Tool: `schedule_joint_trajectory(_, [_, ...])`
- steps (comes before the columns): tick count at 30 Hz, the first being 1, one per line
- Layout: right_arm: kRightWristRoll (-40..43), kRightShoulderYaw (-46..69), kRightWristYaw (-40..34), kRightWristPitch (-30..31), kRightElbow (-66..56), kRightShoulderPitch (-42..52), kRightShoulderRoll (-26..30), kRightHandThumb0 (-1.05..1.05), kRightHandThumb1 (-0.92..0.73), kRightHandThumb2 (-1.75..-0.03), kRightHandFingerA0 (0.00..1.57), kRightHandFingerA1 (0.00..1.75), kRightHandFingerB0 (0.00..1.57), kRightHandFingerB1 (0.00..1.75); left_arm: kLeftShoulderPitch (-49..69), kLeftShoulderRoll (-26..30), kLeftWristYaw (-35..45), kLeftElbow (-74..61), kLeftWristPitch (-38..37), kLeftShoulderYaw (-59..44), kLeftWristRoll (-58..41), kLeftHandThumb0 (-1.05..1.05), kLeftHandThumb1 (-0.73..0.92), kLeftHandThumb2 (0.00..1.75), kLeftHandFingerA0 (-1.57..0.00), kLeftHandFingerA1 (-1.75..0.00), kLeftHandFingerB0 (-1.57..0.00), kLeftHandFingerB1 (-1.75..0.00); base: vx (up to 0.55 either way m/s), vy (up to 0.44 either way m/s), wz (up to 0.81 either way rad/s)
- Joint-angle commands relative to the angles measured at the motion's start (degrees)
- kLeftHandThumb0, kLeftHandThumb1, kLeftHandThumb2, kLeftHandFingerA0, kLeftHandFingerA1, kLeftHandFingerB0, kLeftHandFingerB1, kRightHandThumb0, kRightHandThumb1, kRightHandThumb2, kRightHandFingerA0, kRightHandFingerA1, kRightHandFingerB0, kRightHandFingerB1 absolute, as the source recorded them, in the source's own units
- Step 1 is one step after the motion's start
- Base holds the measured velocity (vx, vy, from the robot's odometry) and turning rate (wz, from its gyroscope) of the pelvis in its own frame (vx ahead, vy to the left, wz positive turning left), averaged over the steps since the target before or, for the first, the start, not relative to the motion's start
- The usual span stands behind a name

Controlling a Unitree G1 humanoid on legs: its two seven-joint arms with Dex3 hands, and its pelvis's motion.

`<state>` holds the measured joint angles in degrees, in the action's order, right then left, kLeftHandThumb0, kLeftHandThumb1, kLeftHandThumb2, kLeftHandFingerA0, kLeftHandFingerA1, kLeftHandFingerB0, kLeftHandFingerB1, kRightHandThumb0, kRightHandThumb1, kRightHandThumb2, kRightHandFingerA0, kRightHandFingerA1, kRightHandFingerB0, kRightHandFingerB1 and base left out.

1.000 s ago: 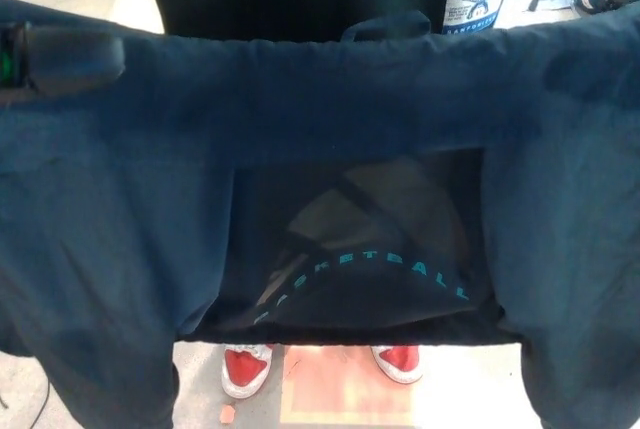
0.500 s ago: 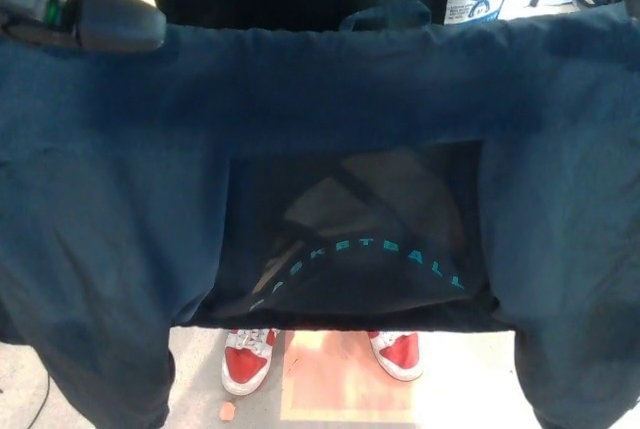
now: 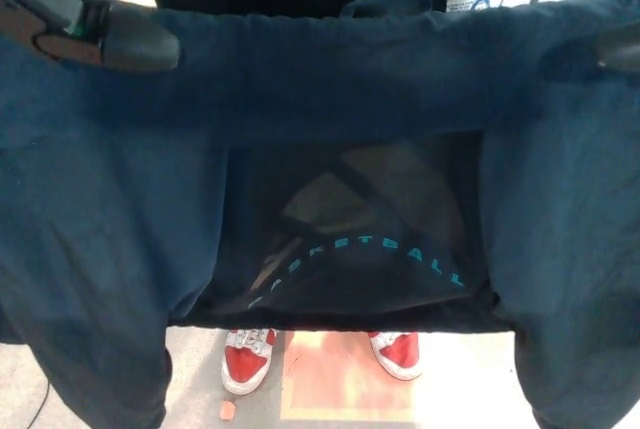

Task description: A person hands a coat to the robot and the robot grabs it with both hands and holds it while the person wears the coat.

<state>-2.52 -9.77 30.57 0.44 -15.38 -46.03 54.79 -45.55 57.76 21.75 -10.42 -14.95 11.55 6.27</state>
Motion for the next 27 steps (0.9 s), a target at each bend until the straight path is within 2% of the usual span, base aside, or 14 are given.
schedule_joint_trajectory(1, [13.7,-17.4,53.3,32.6,6.5,-14.1,8.9,-0.97,-0.55,-0.95,0.39,0.57,0.06,0.11,-9.1,12.3,52.5,-1.5,36.4,13.8,-10.3,-0.78,0.49,0.86,-0.06,-0.42,-0.11,-0.18,0.00,0.000,0.00])
schedule_joint_trajectory(6, [9.2,-19.8,55.3,29.1,7.3,-14.5,8.8,-0.95,-0.55,-0.96,0.42,0.57,0.03,0.10,-8.7,12.4,53.5,-1.3,36.7,14.5,-9.5,-0.80,0.45,0.82,-0.11,-0.42,-0.07,-0.25,0.00,0.000,0.00])
schedule_joint_trajectory(7, [6.7,-20.3,54.6,25.9,7.4,-13.5,8.6,-0.91,-0.54,-0.95,0.26,0.55,0.03,0.19,-8.5,12.4,53.3,-1.4,36.6,14.6,-8.5,-0.84,0.49,0.84,-0.24,-0.46,-0.04,-0.22,0.00,0.000,0.00])
schedule_joint_trajectory(10, [1.1,-21.9,52.5,21.2,7.0,-11.7,8.7,-0.99,-0.61,-0.97,0.40,0.61,0.06,0.14,-7.9,12.4,53.0,-1.8,35.9,15.2,-6.4,-0.82,0.46,0.82,-0.47,-0.52,-0.08,-0.24,0.00,0.000,0.00])
schedule_joint_trajectory(11, [-0.1,-22.3,51.9,20.4,6.8,-11.1,8.7,-1.04,-0.63,-0.97,0.40,0.58,0.07,0.16,-7.7,12.2,52.9,-1.9,35.9,15.4,-6.2,-0.86,0.48,0.84,-0.31,-0.46,-0.05,-0.20,0.00,0.000,0.00])
schedule_joint_trajectory(12, [-1.6,-23.0,51.5,19.8,6.7,-10.6,8.6,-1.04,-0.63,-0.97,0.40,0.58,0.07,0.16,-7.4,12.1,52.8,-1.9,36.0,15.6,-6.0,-0.86,0.48,0.84,-0.31,-0.46,-0.05,-0.20,0.00,0.000,0.00])
schedule_joint_trajectory(13, [-3.3,-23.7,51.0,18.5,6.9,-10.5,8.3,-0.94,-0.72,-0.63,0.52,0.55,0.08,0.24,-7.2,11.8,52.6,-1.9,35.9,15.6,-5.9,-0.91,0.51,0.85,-0.27,-0.45,-0.06,-0.18,0.00,0.000,0.00])
schedule_joint_trajectory(14, [-5.1,-24.7,50.6,17.2,7.8,-10.5,7.5,-0.98,-0.62,-0.99,0.45,0.60,0.05,0.22,-7.3,11.4,52.6,-1.6,35.9,15.9,-5.6,-0.87,0.50,0.85,-0.25,-0.46,-0.05,-0.21,0.00,0.000,0.00])
schedule_joint_trajectory(20, [-9.9,-28.4,50.0,15.4,12.6,-11.7,4.9,-1.01,-0.63,-0.97,0.38,0.53,0.06,0.20,-8.7,9.2,52.9,-0.1,36.7,17.3,-3.2,-0.89,0.50,0.85,-0.28,-0.48,-0.06,-0.23,0.00,0.000,0.00])
schedule_joint_trajectory(23, [-12.4,-29.3,48.3,17.6,13.4,-12.7,4.4,-0.89,-0.57,-0.92,0.49,0.53,0.19,0.42,-8.8,7.8,51.3,1.2,33.7,17.4,-1.1,-0.92,0.51,0.86,-0.66,-0.69,-0.09,-0.33,0.00,0.000,0.00])
schedule_joint_trajectory(24, [-12.6,-29.5,48.1,17.2,13.6,-12.8,4.4,-0.89,-0.57,-0.92,0.49,0.53,0.19,0.42,-8.8,7.7,51.3,1.2,33.6,17.4,-0.9,-0.92,0.51,0.86,-0.66,-0.69,-0.09,-0.33,0.00,0.000,0.00])
schedule_joint_trajectory(25, [-13.3,-29.7,47.7,17.1,13.3,-12.9,4.4,-0.87,-0.71,-0.62,0.62,0.43,0.26,0.30,-8.4,7.7,50.6,1.4,32.1,17.2,-0.4,-0.94,0.48,0.72,-0.73,-0.68,-0.16,-0.32,0.00,0.000,0.00])
schedule_joint_trajectory(26, [-13.6,-29.9,47.5,17.0,13.2,-13.1,4.4,-0.87,-0.71,-0.62,0.62,0.43,0.26,0.30,-8.3,7.6,50.4,1.5,31.4,17.2,-0.1,-0.94,0.48,0.72,-0.73,-0.68,-0.16,-0.32,0.00,0.000,0.00])
schedule_joint_trajectory(27, [-13.2,-29.0,45.6,16.0,12.6,-12.2,4.8,-0.90,-0.68,-0.73,0.82,0.52,0.60,0.43,-7.7,7.4,49.1,1.9,29.9,16.9,0.5,-0.89,0.63,0.60,-0.82,-0.48,-0.34,-0.32,0.00,0.000,0.00])
